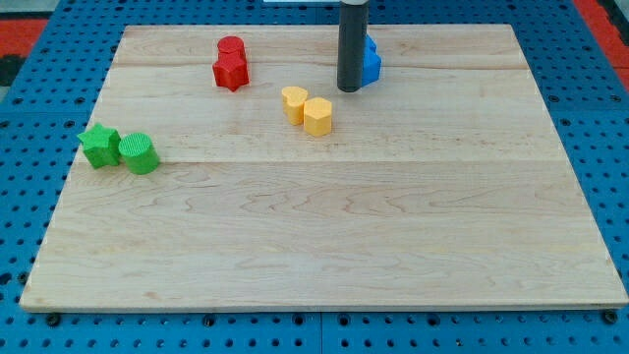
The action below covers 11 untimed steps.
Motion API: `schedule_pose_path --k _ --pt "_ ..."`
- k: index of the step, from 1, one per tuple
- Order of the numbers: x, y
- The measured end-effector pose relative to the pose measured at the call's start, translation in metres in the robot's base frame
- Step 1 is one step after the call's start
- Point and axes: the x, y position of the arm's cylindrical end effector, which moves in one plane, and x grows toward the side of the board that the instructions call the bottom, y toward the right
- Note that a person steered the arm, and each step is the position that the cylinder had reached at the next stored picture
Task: Separate the red blocks from each other
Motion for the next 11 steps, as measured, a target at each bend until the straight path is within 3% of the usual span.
schedule_pose_path --k 1,3,5,7,8,10,11 --pt "0.016 0.025" --pt "0.004 0.073" --pt "-0.014 -0.046" --pt "-0.077 -0.105" --pt "-0.086 -0.152" --pt "0.004 -0.19" --pt "-0.034 -0.192"
